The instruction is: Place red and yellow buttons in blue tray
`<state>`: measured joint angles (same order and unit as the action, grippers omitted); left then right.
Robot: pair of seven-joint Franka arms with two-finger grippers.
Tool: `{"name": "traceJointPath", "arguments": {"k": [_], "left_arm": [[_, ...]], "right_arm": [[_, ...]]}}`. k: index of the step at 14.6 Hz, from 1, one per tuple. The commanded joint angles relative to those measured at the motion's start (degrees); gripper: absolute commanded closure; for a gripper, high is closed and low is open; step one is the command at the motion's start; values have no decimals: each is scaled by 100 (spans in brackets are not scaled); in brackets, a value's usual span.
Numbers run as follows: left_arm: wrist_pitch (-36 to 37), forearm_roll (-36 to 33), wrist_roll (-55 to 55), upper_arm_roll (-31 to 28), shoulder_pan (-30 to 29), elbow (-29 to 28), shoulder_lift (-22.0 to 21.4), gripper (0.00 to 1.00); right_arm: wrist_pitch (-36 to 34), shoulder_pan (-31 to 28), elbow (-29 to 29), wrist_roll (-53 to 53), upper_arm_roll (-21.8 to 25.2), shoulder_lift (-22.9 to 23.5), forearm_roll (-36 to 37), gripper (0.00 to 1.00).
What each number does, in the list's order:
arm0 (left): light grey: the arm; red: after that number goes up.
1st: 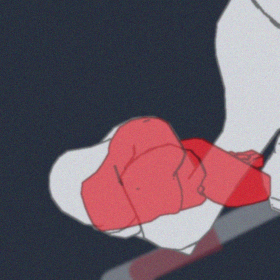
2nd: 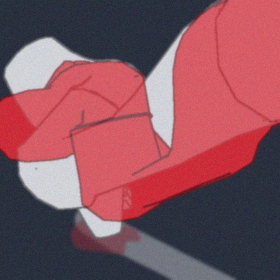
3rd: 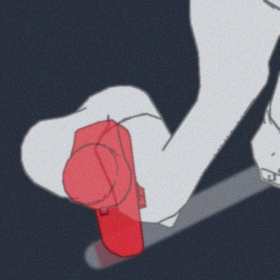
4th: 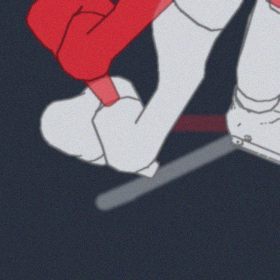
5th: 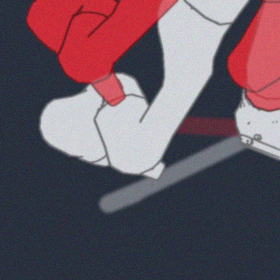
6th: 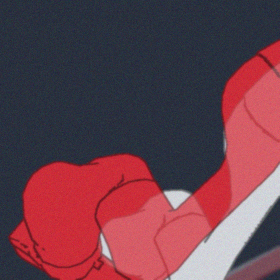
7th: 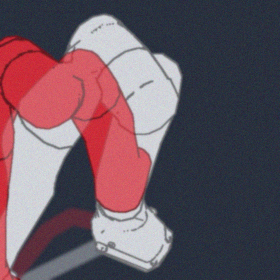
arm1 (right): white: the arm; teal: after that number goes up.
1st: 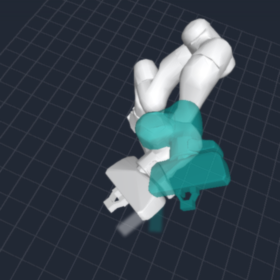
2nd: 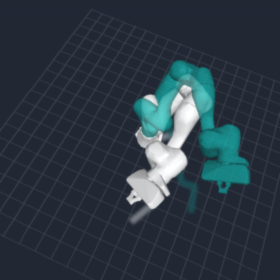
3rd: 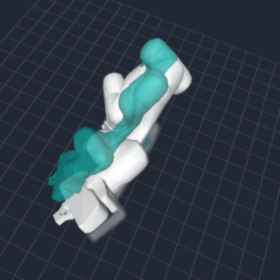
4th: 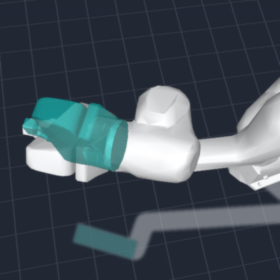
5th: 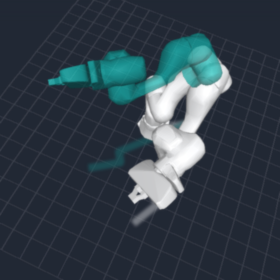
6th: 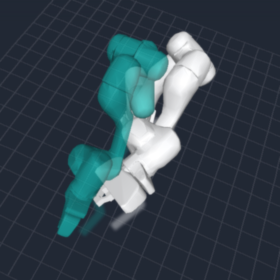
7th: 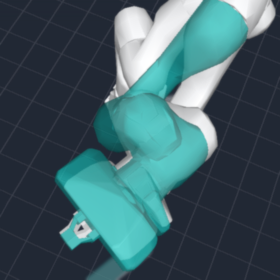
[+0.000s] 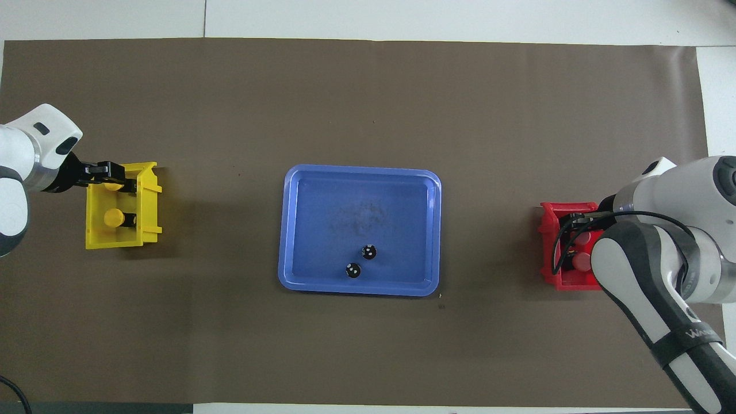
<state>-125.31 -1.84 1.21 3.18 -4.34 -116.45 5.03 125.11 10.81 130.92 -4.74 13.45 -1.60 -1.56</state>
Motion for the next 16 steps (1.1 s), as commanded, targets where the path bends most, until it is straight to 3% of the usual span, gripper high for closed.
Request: {"name": "traceJointPath", "arguments": {"k": [1, 6, 16], "left_arm": [[-63, 78, 2, 34, -128, 26, 33, 29], [-81, 78, -16, 25, -181, 17, 94, 35], [-502, 78, -16, 34, -172, -10, 437, 35]], "right_arm": [[146, -79, 214, -193, -27, -174, -90, 32], [224, -185, 346, -422, -27, -218, -90, 32], [365, -176, 575, -448, -27, -306, -90, 35]]}}
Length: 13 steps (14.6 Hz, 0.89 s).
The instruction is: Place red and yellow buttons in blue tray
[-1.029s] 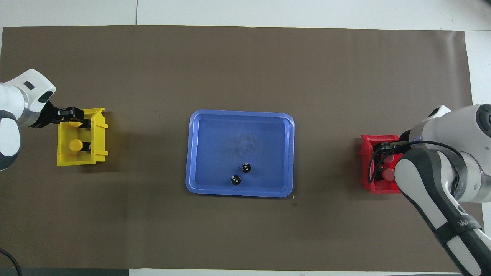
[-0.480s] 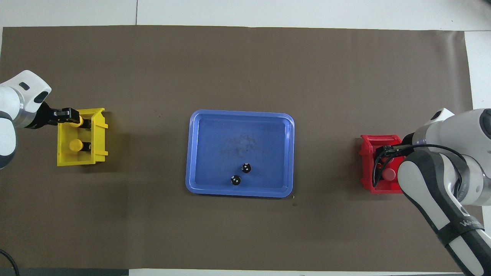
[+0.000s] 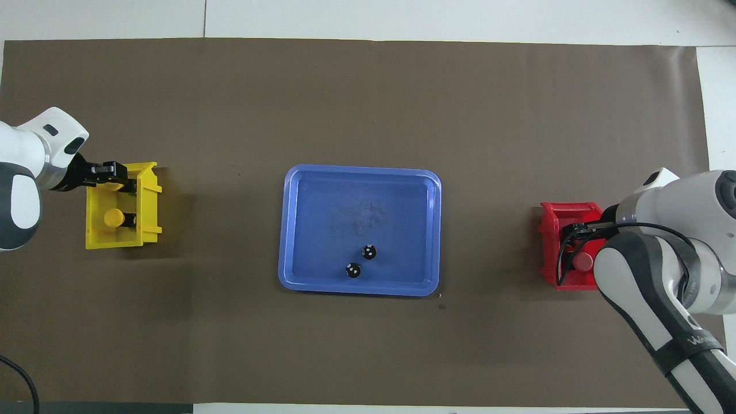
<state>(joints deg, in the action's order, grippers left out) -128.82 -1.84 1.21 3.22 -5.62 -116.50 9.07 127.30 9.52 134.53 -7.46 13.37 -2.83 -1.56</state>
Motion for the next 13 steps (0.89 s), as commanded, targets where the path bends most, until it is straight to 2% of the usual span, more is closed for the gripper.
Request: {"name": "traceJointPath", "arguments": {"k": [1, 4, 6, 9, 11, 12, 13], "left_arm": [[-143, 78, -16, 30, -44, -4, 33, 35], [-143, 78, -7, 30, -53, -30, 24, 35], [-143, 78, -7, 30, -53, -109, 7, 36], [-152, 78, -7, 30, -53, -153, -2, 37], [-152, 78, -16, 30, -53, -153, -2, 42], [-160, 78, -24, 30, -53, -153, -2, 48], [-152, 78, -24, 30, -53, -153, -2, 60]], "right_arm": [[146, -47, 214, -203, -19, -191, -90, 35], [146, -47, 223, -230, -19, -191, -90, 43], [146, -29, 214, -221, -19, -191, -90, 55], [41, 15, 83, -212, -19, -148, -73, 80], [-388, 6, -346, -239, -19, -25, -20, 84], [-773, -3, -731, -265, -10, 80, -20, 84], [-1282, -29, -1231, -361, -10, 255, -11, 84]]}}
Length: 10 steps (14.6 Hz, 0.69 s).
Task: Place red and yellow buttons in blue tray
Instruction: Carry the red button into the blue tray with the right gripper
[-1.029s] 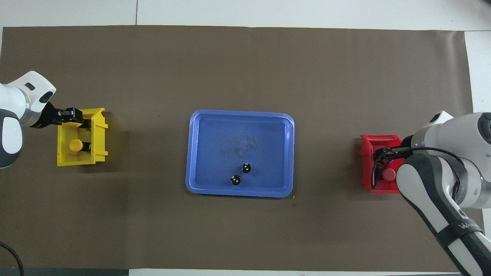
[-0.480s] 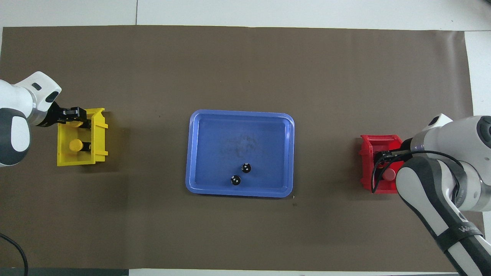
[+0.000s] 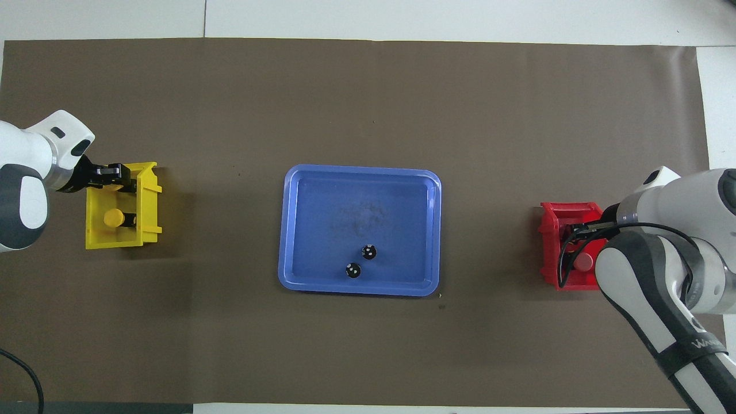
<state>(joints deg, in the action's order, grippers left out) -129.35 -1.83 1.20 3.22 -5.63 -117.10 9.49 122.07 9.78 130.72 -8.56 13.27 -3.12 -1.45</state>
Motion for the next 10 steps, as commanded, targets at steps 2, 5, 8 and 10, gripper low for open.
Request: {"name": "traceJointPath", "arguments": {"k": [2, 5, 8, 10], "left_arm": [[-90, 78, -23, 21, -53, -94, -43, 92], [-55, 78, -23, 21, -61, -33, -35, 99], [-20, 78, -23, 30, -61, 73, -8, 99], [-11, 78, -23, 21, -61, 82, -8, 99]], "right_arm": [[-1717, -99, -1921, -418, 0, 600, -14, 84], [-2879, 32, -3329, -340, -26, 987, 5, 84], [-3138, 715, -4018, 597, -61, 1304, -84, 83], [-2718, 1330, -4028, 1676, -70, 1375, -355, 84]]}}
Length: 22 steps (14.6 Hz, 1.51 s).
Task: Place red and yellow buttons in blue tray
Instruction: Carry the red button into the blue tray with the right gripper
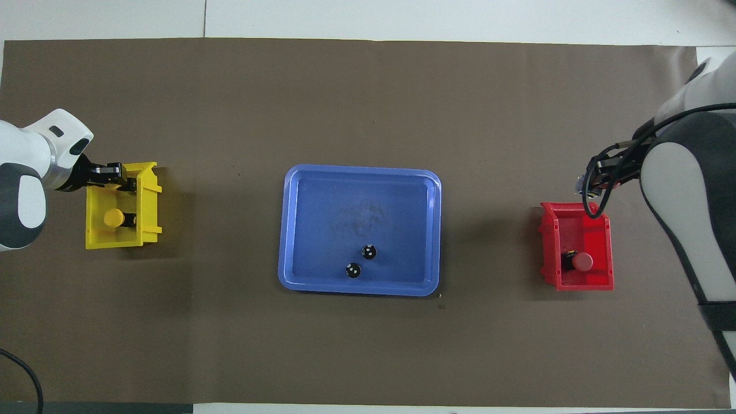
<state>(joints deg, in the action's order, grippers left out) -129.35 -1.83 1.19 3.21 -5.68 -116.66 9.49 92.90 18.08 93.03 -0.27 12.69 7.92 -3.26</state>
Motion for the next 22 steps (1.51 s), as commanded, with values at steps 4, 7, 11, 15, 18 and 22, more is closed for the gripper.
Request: {"name": "traceJointPath", "arguments": {"k": [4, 7, 11, 15, 18, 22], "left_arm": [[487, 78, -22, 22, -65, 633, 132, 99], [1226, 78, -14, 22, -74, 1363, 238, 99], [2333, 95, -31, 22, -48, 2312, 238, 99], [2591, 333, -828, 127, 284, 2482, 141, 99], [2397, 333, -1253, 145, 663, 2262, 106, 99], [2004, 333, -1892, 145, 1234, 2007, 150, 99]], "right_arm": [[1150, 1680, -408, 2353, -21, 850, -394, 87], [1424, 2120, -655, 2716, -109, 1378, -544, 87], [1749, 2428, -568, 2716, -135, 1739, -544, 86], [1985, 2499, -366, 2707, -188, 1739, -553, 86], [2233, 2543, -145, 2707, -197, 1748, -553, 85], [2391, 2578, 162, 2646, -249, 1705, -553, 81]]}}
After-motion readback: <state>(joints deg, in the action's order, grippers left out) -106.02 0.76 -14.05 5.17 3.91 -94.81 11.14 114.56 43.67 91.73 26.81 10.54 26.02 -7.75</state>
